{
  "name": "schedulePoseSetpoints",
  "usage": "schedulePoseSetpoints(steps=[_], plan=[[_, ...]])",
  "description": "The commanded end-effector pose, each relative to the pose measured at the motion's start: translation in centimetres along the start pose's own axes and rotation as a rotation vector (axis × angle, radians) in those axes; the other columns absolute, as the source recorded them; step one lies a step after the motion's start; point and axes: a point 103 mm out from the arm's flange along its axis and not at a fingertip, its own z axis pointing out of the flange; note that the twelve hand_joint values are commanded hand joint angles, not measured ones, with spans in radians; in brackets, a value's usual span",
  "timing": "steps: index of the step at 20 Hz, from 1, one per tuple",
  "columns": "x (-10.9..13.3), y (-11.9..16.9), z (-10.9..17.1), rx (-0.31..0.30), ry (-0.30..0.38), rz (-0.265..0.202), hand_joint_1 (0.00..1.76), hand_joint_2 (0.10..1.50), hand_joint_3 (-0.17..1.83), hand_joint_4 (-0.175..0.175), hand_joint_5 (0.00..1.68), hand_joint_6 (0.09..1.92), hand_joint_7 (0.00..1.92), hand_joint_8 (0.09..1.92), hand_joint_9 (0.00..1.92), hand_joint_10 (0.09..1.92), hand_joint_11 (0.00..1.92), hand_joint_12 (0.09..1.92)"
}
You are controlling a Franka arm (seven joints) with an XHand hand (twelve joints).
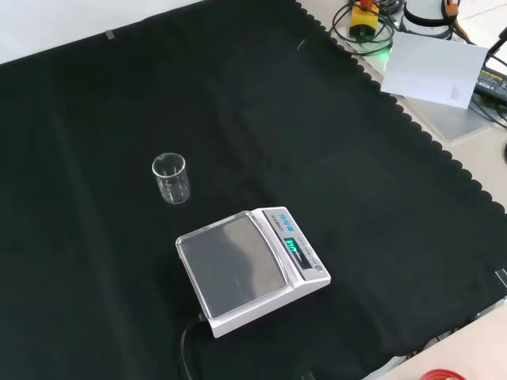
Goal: Pick up the beaker.
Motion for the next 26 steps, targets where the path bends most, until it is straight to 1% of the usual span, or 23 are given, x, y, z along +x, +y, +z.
schedulePoseSetpoints(steps=[1, 3, 7, 9, 11, 14, 16, 17, 19, 21, 23, 25, 26], plan=[[3.4, 5.2, 12.5, 0.022, 0.039, -0.048, 0.54, 0.75, 0.05, 0.007, 0.17, 0.09, 0.15, 0.67, 0.29, 0.86, 0.01, 1.59], [4.0, 6.2, 14.1, 0.02, 0.06, -0.054, 0.54, 0.75, 0.05, 0.004, 0.16, 0.09, 0.15, 0.67, 0.28, 0.86, 0.0, 1.59], [5.2, 8.3, 16.9, 0.058, 0.082, -0.087, 0.54, 0.76, 0.05, 0.012, 0.04, 0.09, 0.06, 0.65, 0.24, 0.87, 0.0, 1.56], [5.8, 9.5, 18.3, 0.081, 0.086, -0.11, 0.54, 0.76, 0.05, 0.016, 0.01, 0.09, 0.02, 0.66, 0.21, 0.88, 0.0, 1.54], [6.3, 11.0, 19.5, 0.098, 0.077, -0.135, 0.54, 0.76, 0.04, 0.018, 0.0, 0.09, 0.0, 0.66, 0.19, 0.88, 0.0, 1.52], [6.6, 13.0, 20.9, 0.12, 0.09, -0.161, 0.53, 0.75, 0.04, 0.02, 0.0, 0.09, 0.0, 0.65, 0.18, 0.89, 0.0, 1.51], [7.0, 14.4, 22.0, 0.131, 0.076, -0.188, 0.53, 0.75, 0.04, 0.02, 0.0, 0.09, 0.0, 0.64, 0.18, 0.89, 0.0, 1.5], [7.2, 15.0, 22.5, 0.138, 0.076, -0.194, 0.53, 0.75, 0.04, 0.02, 0.0, 0.09, 0.0, 0.64, 0.18, 0.89, 0.0, 1.5], [8.1, 16.1, 23.7, 0.156, 0.089, -0.199, 0.53, 0.75, 0.04, 0.02, 0.0, 0.09, 0.0, 0.64, 0.18, 0.89, 0.0, 1.5], [9.4, 17.3, 24.8, 0.169, 0.08, -0.213, 0.53, 0.75, 0.04, 0.02, 0.0, 0.09, 0.0, 0.63, 0.18, 0.89, 0.0, 1.5], [10.6, 18.3, 25.9, 0.188, 0.117, -0.203, 0.53, 0.75, 0.04, 0.021, 0.0, 0.09, 0.0, 0.62, 0.17, 0.89, 0.0, 1.5], [11.8, 19.5, 27.0, 0.205, 0.091, -0.229, 0.53, 0.75, 0.04, 0.021, 0.0, 0.09, 0.0, 0.62, 0.17, 0.89, 0.0, 1.5], [12.1, 19.9, 27.4, 0.211, 0.093, -0.23, 0.53, 0.75, 0.04, 0.021, 0.0, 0.09, 0.0, 0.61, 0.17, 0.89, 0.0, 1.5]])
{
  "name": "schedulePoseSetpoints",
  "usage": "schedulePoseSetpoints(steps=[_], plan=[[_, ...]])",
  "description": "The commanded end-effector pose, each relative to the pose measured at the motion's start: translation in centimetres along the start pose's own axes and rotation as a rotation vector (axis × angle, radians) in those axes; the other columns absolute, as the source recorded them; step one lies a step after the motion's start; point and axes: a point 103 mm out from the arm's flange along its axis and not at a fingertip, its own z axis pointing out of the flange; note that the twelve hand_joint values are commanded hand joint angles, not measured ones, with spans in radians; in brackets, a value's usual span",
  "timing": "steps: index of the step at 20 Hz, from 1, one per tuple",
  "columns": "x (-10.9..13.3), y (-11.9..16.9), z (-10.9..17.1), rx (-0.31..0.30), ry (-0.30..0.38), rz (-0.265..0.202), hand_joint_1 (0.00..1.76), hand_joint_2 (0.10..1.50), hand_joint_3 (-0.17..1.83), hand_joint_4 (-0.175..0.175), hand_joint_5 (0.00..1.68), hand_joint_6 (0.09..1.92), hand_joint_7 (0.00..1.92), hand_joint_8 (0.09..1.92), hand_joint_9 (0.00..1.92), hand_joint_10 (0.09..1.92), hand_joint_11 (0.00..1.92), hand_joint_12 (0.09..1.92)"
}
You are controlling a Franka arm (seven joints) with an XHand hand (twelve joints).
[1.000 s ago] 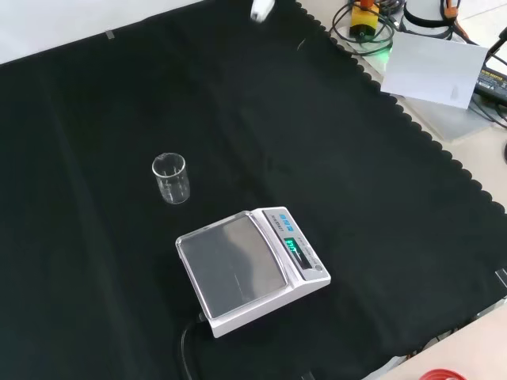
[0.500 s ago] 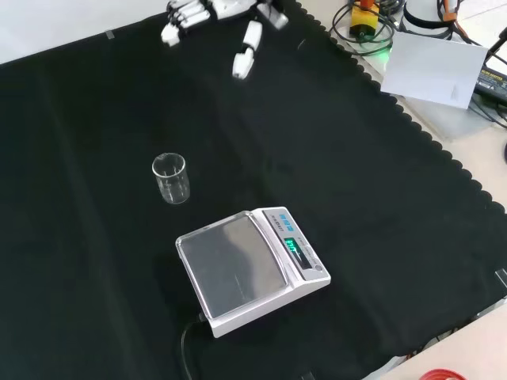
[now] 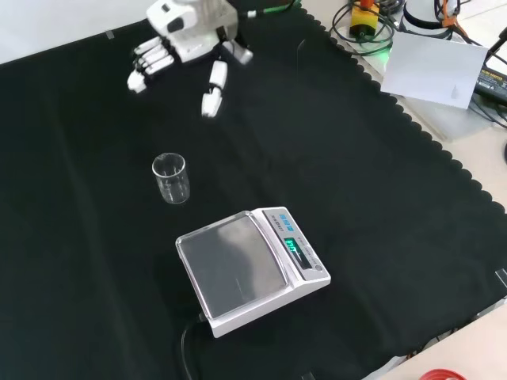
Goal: Pick up the beaker.
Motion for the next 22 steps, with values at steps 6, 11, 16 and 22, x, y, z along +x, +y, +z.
schedulePoseSetpoints(steps=[6, 11, 16, 22], plan=[[3.7, 6.1, 6.2, 0.13, 0.016, -0.034, 0.53, 0.75, 0.04, 0.02, 0.0, 0.09, 0.0, 0.6, 0.15, 0.89, 0.0, 1.49], [4.6, 4.7, 8.5, 0.174, 0.036, -0.038, 0.52, 0.75, 0.04, 0.021, 0.0, 0.09, 0.0, 0.59, 0.15, 0.9, 0.0, 1.49], [3.6, 4.5, 9.3, 0.201, 0.044, -0.05, 0.51, 0.74, 0.03, 0.023, 0.0, 0.09, 0.0, 0.6, 0.15, 0.9, 0.0, 1.49], [3.2, 4.6, 10.9, 0.232, 0.029, -0.039, 0.5, 0.74, 0.03, 0.026, 0.0, 0.09, 0.0, 0.6, 0.15, 0.9, 0.0, 1.5]])
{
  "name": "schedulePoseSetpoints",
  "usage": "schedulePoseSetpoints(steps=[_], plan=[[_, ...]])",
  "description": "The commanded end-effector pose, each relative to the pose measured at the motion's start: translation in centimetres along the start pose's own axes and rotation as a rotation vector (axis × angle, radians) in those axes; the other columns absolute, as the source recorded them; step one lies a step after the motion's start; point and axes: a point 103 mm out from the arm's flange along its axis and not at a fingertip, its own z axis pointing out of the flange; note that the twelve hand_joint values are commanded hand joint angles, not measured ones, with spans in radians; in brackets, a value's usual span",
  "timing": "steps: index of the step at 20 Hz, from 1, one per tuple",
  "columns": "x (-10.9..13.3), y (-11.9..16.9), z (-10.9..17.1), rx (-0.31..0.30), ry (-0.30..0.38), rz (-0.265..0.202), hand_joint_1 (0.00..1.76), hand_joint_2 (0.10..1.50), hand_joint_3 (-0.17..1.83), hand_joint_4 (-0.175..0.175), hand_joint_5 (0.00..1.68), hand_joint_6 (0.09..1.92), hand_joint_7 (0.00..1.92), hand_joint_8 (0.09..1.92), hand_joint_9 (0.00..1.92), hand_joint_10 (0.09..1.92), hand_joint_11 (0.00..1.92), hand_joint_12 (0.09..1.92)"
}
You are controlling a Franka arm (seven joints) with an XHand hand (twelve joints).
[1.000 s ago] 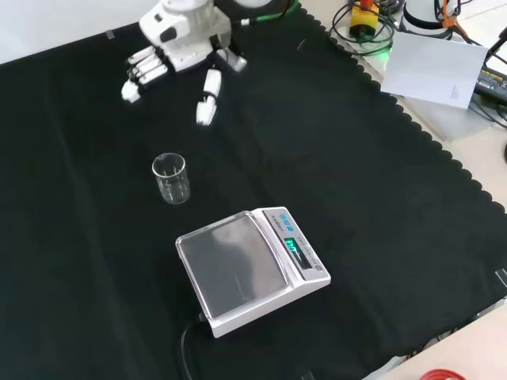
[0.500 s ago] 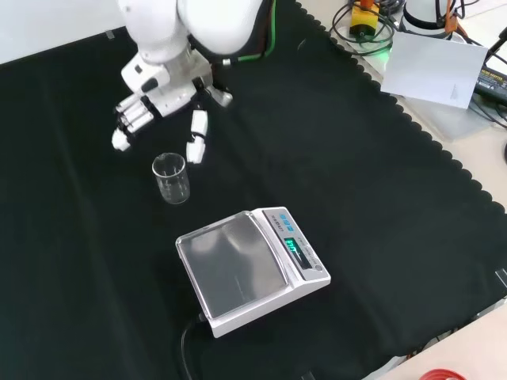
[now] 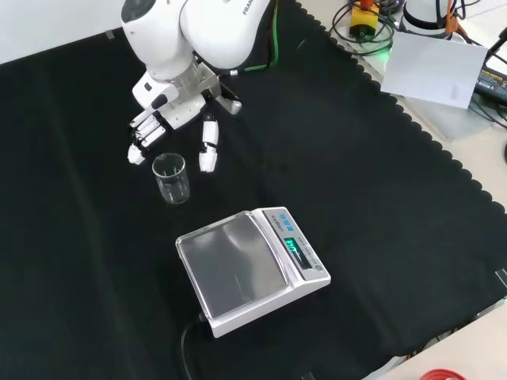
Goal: Pick up the beaker.
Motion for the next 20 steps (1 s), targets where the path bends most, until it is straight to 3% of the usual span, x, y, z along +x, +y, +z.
schedulePoseSetpoints(steps=[1, 9, 10, 13, 14, 17, 19, 20], plan=[[-0.3, 0.6, 2.0, 0.044, -0.008, 0.003, 0.5, 0.74, 0.03, 0.027, 0.0, 0.09, 0.0, 0.6, 0.15, 0.9, 0.0, 1.5], [0.4, 1.3, 4.2, 0.045, -0.006, 0.022, 0.55, 0.75, 0.03, 0.032, 0.02, 0.09, 0.0, 0.62, 0.16, 0.91, 0.0, 1.52], [0.4, 1.3, 4.4, 0.034, -0.006, 0.031, 0.57, 0.76, 0.03, 0.038, 0.04, 0.09, 0.01, 0.63, 0.19, 0.91, 0.0, 1.54], [0.7, 1.1, 4.8, -0.073, -0.002, 0.078, 0.69, 0.82, 0.07, 0.057, 0.25, 0.09, 0.31, 0.75, 0.47, 0.83, 0.16, 1.54], [0.8, 1.0, 4.8, -0.129, 0.005, 0.098, 0.73, 0.85, 0.1, 0.064, 0.36, 0.21, 0.47, 0.8, 0.63, 0.77, 0.29, 1.5], [1.0, 1.3, 4.9, -0.212, 0.03, 0.137, 0.82, 0.88, 0.23, 0.073, 0.59, 0.83, 0.87, 0.95, 1.03, 0.65, 0.69, 1.3], [0.6, 1.5, 5.0, -0.226, 0.036, 0.154, 0.84, 0.88, 0.33, 0.064, 0.71, 0.99, 1.03, 0.99, 1.19, 0.61, 0.88, 1.2], [0.5, 1.6, 5.1, -0.228, 0.034, 0.157, 0.89, 0.94, 0.3, 0.104, 0.78, 1.06, 1.07, 0.99, 1.23, 0.6, 0.93, 1.17]])
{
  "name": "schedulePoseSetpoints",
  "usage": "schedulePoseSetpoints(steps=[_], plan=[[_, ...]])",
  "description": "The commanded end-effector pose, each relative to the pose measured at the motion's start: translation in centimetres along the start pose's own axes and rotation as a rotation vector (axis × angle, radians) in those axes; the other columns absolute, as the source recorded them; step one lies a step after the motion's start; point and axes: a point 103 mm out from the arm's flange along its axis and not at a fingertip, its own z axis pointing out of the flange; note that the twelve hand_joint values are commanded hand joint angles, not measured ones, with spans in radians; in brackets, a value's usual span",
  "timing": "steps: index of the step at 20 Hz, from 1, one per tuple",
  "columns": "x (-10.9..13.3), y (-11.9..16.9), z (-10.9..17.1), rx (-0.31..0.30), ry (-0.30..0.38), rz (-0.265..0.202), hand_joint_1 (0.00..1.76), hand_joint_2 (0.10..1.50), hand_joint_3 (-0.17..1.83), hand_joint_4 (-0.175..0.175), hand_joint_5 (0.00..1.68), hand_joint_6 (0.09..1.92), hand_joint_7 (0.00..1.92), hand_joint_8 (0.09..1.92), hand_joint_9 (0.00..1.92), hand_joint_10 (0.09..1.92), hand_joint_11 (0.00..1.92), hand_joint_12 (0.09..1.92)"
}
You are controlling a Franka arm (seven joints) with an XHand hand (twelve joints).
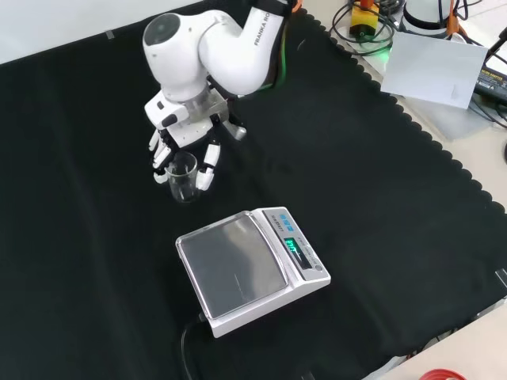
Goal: Pick up the beaker.
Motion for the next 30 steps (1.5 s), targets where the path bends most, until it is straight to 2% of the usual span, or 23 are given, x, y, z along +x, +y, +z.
schedulePoseSetpoints(steps=[1, 2, 4, 10, 15, 18, 22, 26, 28, 30], plan=[[-0.2, 0.3, -0.2, -0.106, 0.025, 0.078, 0.93, 1.0, 0.23, 0.136, 0.83, 1.11, 1.11, 0.99, 1.26, 0.59, 0.96, 1.16], [-0.2, 0.4, -0.2, -0.107, 0.025, 0.078, 0.95, 1.04, 0.18, 0.156, 0.86, 1.13, 1.13, 0.99, 1.28, 0.59, 0.97, 1.15], [-0.1, 0.5, -0.5, -0.112, 0.022, 0.076, 0.97, 1.08, 0.13, 0.171, 0.89, 1.14, 1.16, 0.99, 1.3, 0.58, 0.99, 1.14], [0.7, 0.5, -5.7, -0.171, 0.045, 0.037, 0.98, 1.1, 0.09, 0.175, 0.91, 1.14, 1.2, 0.99, 1.33, 0.58, 1.01, 1.13], [3.4, 0.3, -10.8, -0.231, 0.051, -0.053, 0.98, 1.1, 0.09, 0.175, 0.91, 1.13, 1.2, 0.98, 1.33, 0.58, 1.01, 1.13], [5.5, 0.0, -12.5, -0.246, 0.07, -0.101, 0.98, 1.1, 0.09, 0.175, 0.91, 1.13, 1.2, 0.98, 1.34, 0.58, 1.01, 1.13], [9.3, -0.7, -13.2, -0.234, 0.073, -0.19, 0.98, 1.1, 0.08, 0.175, 0.91, 1.13, 1.2, 0.98, 1.33, 0.58, 1.0, 1.13], [12.9, -1.4, -12.1, -0.198, 0.083, -0.272, 0.99, 1.1, 0.08, 0.175, 0.91, 1.12, 1.2, 0.98, 1.33, 0.57, 0.99, 1.13], [14.0, -1.6, -11.5, -0.178, 0.086, -0.298, 0.99, 1.1, 0.08, 0.175, 0.92, 1.11, 1.2, 0.98, 1.33, 0.57, 0.99, 1.13], [14.6, -1.7, -11.0, -0.165, 0.091, -0.305, 0.99, 1.1, 0.07, 0.175, 0.92, 1.11, 1.2, 0.97, 1.33, 0.57, 0.99, 1.13]])
